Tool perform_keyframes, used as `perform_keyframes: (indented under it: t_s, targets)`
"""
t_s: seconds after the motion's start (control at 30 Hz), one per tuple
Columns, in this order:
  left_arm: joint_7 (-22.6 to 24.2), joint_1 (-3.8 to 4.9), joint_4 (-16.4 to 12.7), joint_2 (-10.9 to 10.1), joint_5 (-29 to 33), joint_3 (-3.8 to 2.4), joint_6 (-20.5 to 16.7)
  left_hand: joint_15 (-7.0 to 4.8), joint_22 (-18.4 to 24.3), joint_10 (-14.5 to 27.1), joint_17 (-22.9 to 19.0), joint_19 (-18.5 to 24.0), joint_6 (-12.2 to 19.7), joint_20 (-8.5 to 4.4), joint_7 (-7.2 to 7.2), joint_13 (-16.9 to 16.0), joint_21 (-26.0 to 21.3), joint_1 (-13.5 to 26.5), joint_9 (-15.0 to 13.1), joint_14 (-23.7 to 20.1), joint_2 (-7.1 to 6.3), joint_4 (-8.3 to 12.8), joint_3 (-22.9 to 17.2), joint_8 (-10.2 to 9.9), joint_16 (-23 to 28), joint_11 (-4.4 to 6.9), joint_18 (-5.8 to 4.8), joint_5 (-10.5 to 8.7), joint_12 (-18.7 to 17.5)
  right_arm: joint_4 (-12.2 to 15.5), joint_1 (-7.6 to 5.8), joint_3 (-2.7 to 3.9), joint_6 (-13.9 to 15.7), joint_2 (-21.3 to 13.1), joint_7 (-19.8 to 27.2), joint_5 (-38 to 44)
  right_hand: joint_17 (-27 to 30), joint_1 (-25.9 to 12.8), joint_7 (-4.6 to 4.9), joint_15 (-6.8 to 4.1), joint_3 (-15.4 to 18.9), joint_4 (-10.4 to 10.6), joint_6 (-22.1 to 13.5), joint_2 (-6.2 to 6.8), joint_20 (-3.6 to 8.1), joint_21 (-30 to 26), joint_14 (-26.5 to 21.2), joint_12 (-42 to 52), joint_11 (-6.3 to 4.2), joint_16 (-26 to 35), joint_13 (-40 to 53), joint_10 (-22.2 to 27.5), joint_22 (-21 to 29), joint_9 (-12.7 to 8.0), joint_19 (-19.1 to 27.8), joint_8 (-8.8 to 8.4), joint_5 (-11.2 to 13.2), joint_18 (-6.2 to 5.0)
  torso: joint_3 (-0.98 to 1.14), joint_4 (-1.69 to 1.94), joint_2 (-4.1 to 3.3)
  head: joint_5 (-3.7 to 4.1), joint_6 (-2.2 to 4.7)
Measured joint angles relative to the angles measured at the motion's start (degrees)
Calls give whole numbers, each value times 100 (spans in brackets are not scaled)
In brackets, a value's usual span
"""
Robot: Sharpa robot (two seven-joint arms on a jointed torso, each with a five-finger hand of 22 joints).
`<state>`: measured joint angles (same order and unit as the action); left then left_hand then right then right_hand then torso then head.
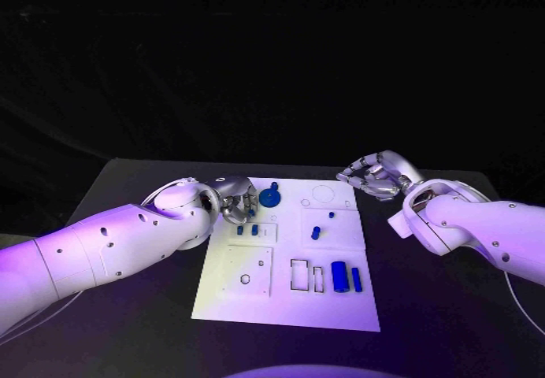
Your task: Assemble the parts on the task board
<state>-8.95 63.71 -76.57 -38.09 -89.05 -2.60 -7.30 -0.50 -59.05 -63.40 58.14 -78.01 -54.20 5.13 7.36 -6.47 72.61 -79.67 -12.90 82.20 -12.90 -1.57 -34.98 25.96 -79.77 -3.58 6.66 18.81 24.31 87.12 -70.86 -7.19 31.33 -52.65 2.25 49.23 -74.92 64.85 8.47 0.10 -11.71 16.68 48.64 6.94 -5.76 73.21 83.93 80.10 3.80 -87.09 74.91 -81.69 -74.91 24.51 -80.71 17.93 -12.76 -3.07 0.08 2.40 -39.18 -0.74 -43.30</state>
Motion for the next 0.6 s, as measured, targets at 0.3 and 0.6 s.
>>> perform_keyframes:
  t_s: [0.3, 0.6]
  targets:
    - [-36, 0, 2, 0, 1, 0, 21, 0, 89, 24, -71, 0, 34, 0, 35, 1, -44, 99, 0, 0, -50, -40, 84, -149, 23, -24, 0, 0, -136, -5, 2, 0, 0, 2, 0, 0, 0, 0, 0, 0, 0, 0, 0, 0, 0, 0, 0, 0, 0, 0, 0, 0, 1, 0, 0, 0, 0, 0, 2, 2, 1, 8, -10]
    - [-97, 2, 9, 1, 2, -1, 61, 34, 173, 119, -157, 56, 127, 12, 79, 2, -93, 181, 49, -34, -134, -79, 155, -266, 46, -75, 0, 1, -209, -9, 2, 0, 0, 3, 1, 0, 1, 32, 0, -21, 72, -6, 0, -32, 21, -37, 21, 0, 0, 22, 0, 0, -3, 17, 21, 28, -22, -90, 1, 2, 3, 9, -18]
